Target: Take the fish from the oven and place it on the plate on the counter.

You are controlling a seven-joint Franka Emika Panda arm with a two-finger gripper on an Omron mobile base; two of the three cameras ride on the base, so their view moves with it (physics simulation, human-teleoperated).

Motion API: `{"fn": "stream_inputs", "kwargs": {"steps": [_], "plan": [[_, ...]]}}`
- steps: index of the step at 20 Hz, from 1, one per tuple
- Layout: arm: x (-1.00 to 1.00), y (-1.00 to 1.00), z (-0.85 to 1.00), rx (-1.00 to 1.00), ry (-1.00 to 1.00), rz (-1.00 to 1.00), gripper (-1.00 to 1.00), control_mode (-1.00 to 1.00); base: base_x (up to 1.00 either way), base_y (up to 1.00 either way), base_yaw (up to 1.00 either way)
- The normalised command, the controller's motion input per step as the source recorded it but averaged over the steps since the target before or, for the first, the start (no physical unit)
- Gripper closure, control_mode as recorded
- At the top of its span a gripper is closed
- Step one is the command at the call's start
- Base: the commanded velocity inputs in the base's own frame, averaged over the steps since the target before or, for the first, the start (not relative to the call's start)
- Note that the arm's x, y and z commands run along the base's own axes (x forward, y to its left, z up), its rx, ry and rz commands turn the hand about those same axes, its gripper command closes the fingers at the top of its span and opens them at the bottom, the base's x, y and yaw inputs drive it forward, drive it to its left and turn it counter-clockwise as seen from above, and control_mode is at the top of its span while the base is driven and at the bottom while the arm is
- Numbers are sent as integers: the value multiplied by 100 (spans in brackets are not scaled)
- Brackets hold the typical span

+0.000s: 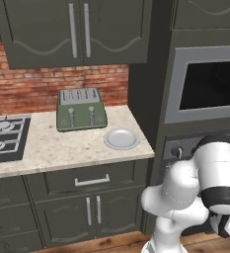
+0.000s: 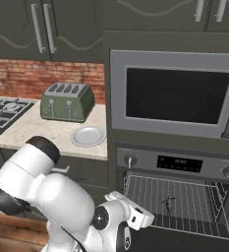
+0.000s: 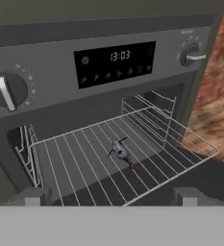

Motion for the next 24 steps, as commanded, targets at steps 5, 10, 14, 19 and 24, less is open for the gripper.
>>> {"fn": "stream_inputs", "kwargs": {"steps": [5,10,14,19,24], "plan": [[-33,-99,58,33,-14,23,-100,-100,0,0,0],[-27,-100,73,41,0,12,-100,-100,0,0,0],[-37,-100,76,39,12,3,-100,-100,0,0,0],[-56,-99,92,29,17,-4,-100,-100,0,0,0],[-46,-100,86,8,4,-6,-100,-100,0,0,0]]}}
